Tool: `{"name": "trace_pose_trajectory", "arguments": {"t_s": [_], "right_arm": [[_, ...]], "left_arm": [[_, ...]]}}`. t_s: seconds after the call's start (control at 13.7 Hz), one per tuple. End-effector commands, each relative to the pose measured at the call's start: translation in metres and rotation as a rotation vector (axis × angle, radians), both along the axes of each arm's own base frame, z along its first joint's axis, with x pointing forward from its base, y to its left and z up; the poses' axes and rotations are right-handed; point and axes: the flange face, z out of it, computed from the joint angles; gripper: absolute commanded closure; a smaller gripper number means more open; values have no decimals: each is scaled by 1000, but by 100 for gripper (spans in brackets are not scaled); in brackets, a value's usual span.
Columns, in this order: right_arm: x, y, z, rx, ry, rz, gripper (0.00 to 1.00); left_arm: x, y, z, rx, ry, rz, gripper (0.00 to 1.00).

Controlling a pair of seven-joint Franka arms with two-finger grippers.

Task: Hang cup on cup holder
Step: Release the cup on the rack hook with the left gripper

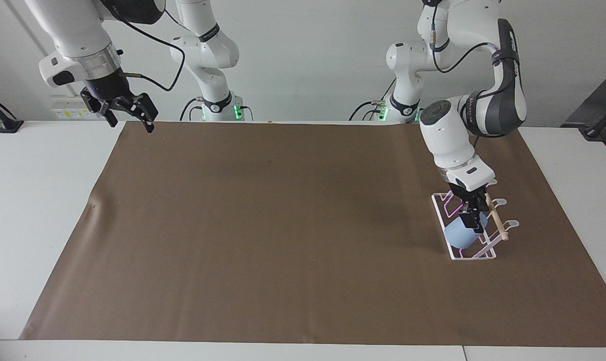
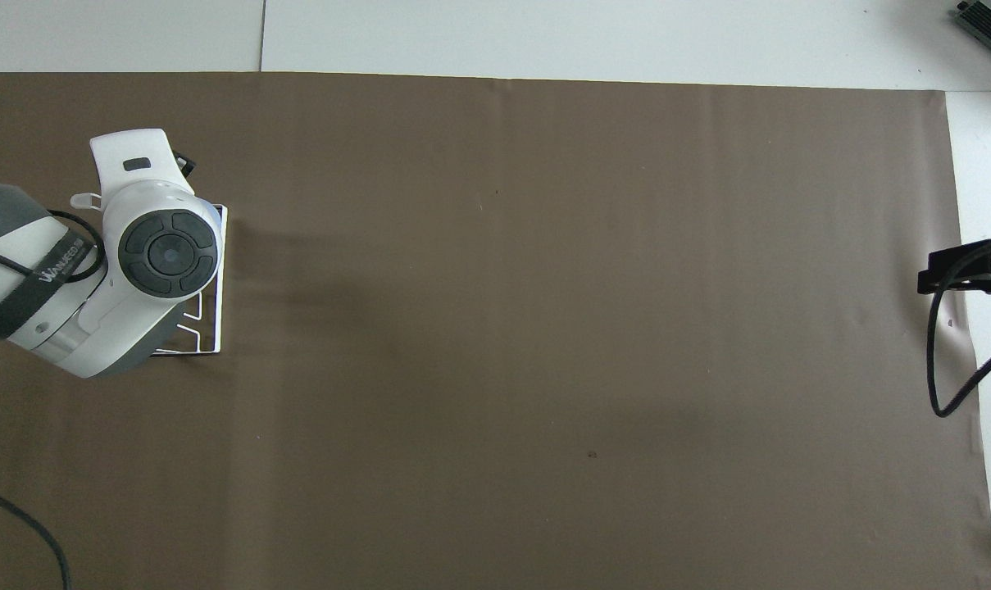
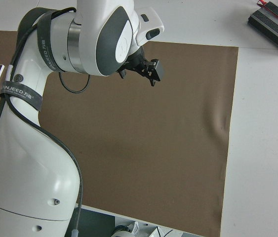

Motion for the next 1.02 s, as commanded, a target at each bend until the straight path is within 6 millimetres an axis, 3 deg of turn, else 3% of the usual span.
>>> {"name": "trace_pose_trajectory", "arguments": {"t_s": [0.0, 0.22, 0.37, 0.58, 0.66, 0.95], "right_arm": [[6, -8, -8, -9, -13, 15, 0], [4, -12, -8, -8, -5, 19, 0], [1, -5, -4, -16, -5, 28, 0], [3, -3, -5, -19, -9, 38, 0], [3, 1, -4, -8, -6, 34, 0], [21, -1, -3, -4, 19, 31, 0]], "left_arm": [[-4, -1, 2, 12, -14, -12, 16], [-1, -3, 9, 23, -13, -29, 10], [-1, -6, 17, 37, -2, -58, 0], [-5, -34, 36, 42, 18, -80, 0], [-7, -44, 49, 4, 36, -96, 0], [-36, -43, 124, -168, 104, -199, 0]]}}
